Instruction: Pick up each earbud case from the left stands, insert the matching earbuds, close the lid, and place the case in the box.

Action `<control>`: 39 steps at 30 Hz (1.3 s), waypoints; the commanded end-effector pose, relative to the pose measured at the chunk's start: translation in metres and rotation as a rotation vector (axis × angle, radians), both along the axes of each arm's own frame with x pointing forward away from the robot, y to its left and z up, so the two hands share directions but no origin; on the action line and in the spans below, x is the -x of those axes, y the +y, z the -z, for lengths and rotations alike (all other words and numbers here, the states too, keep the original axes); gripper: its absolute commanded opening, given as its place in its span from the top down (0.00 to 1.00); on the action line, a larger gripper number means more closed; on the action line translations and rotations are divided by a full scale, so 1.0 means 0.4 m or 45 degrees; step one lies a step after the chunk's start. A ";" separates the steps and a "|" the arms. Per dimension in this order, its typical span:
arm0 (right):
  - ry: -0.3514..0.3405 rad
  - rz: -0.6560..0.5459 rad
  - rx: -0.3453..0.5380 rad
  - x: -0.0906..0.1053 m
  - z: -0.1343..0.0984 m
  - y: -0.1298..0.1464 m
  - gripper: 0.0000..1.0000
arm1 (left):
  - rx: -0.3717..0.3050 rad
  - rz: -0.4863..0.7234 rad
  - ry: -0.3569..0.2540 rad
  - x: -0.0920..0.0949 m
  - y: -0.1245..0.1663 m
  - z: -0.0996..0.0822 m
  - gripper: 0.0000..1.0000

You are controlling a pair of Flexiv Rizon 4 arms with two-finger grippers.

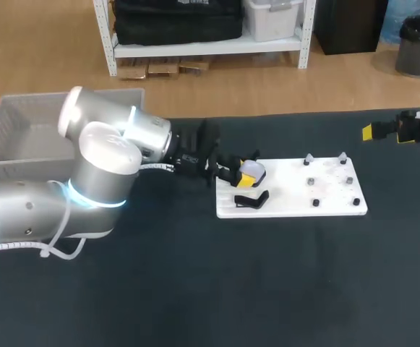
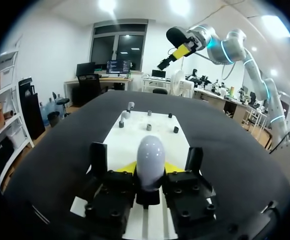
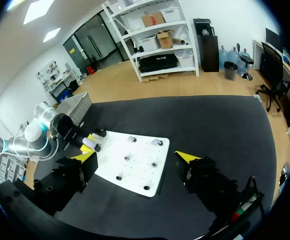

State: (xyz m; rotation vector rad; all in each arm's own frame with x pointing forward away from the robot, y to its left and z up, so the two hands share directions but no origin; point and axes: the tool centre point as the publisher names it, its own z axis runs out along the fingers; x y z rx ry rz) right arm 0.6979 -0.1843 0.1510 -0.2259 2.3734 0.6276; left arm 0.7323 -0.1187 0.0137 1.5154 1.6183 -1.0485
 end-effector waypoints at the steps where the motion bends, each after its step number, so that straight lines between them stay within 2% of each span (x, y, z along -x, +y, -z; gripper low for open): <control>1: 0.000 -0.002 -0.001 -0.001 0.001 -0.001 0.00 | -0.005 0.001 0.007 0.004 -0.001 -0.002 1.00; 7: 0.000 -0.002 -0.001 -0.001 0.001 -0.001 0.00 | 0.018 -0.026 -0.019 0.002 0.008 -0.032 1.00; 19: 0.000 -0.002 -0.001 -0.001 0.001 -0.001 0.00 | 0.054 -0.015 -0.065 0.004 0.000 -0.120 1.00; 24: 0.063 -0.058 0.089 -0.002 0.012 0.074 0.00 | 0.066 -0.027 -0.101 -0.003 -0.015 -0.166 1.00; 33: 0.104 -0.131 0.092 0.011 0.034 0.186 0.00 | 0.063 0.006 -0.213 -0.020 -0.066 -0.222 1.00; 39: 0.112 -0.212 0.087 0.012 0.036 0.239 0.00 | 0.060 0.057 -0.240 -0.031 -0.108 -0.237 1.00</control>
